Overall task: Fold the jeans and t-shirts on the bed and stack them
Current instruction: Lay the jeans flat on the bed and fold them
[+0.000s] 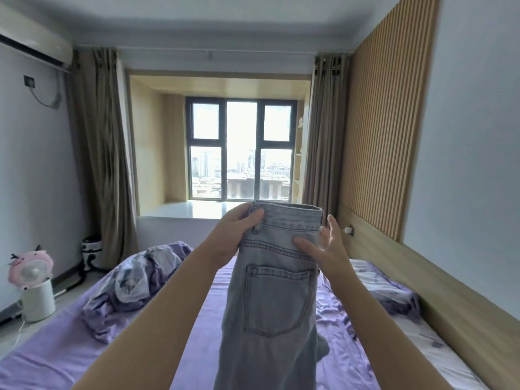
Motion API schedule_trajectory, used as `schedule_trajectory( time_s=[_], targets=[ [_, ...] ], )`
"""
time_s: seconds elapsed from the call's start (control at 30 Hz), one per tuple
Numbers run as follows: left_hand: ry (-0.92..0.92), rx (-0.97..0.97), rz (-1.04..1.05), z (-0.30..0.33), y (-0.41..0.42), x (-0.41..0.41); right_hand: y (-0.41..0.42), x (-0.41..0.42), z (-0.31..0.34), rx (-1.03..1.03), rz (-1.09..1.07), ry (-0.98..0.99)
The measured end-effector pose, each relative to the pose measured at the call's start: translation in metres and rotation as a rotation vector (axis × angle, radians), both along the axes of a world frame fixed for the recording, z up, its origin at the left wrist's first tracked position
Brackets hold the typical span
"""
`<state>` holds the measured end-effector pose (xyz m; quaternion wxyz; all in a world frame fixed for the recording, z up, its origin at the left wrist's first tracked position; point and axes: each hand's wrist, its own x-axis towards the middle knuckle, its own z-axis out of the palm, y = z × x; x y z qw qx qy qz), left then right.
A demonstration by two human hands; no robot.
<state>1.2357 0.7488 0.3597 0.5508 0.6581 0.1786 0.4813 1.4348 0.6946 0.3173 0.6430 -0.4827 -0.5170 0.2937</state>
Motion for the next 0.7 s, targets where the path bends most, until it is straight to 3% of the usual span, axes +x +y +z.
schedule_trajectory(
  time_s=[0.1, 0.2, 0.3, 0.37, 0.43, 0.47, 0.53, 0.63, 0.7],
  targets=[
    [0.033, -0.024, -0.064, -0.005, 0.006, -0.011, 0.001, 0.008, -0.006, -0.049, 0.252, 0.111],
    [0.134, -0.012, 0.064, -0.011, 0.009, -0.021, 0.004, 0.002, -0.017, -0.089, 0.267, 0.076],
    [0.504, 0.189, 0.466, -0.016, 0.004, -0.020, 0.007, -0.014, -0.034, -0.083, 0.231, 0.070],
    [0.819, 0.539, 0.654, -0.023, -0.004, -0.016, 0.007, -0.026, -0.050, -0.098, 0.191, 0.051],
    [1.087, 0.870, 0.547, -0.033, -0.017, -0.009, 0.006, -0.037, -0.068, -0.109, 0.154, -0.044],
    [1.163, 0.929, 0.437, -0.038, -0.022, -0.005, 0.004, -0.043, -0.076, -0.116, 0.147, -0.100],
    [1.246, 0.861, 0.275, -0.053, -0.027, 0.000, -0.001, -0.055, -0.092, -0.129, 0.178, -0.140],
    [1.277, 0.651, 0.229, -0.066, -0.027, -0.005, -0.011, -0.069, -0.116, -0.128, 0.248, -0.105],
    [1.276, 0.654, 0.222, -0.071, -0.026, -0.013, -0.017, -0.070, -0.134, -0.179, 0.244, -0.114]
  ],
)
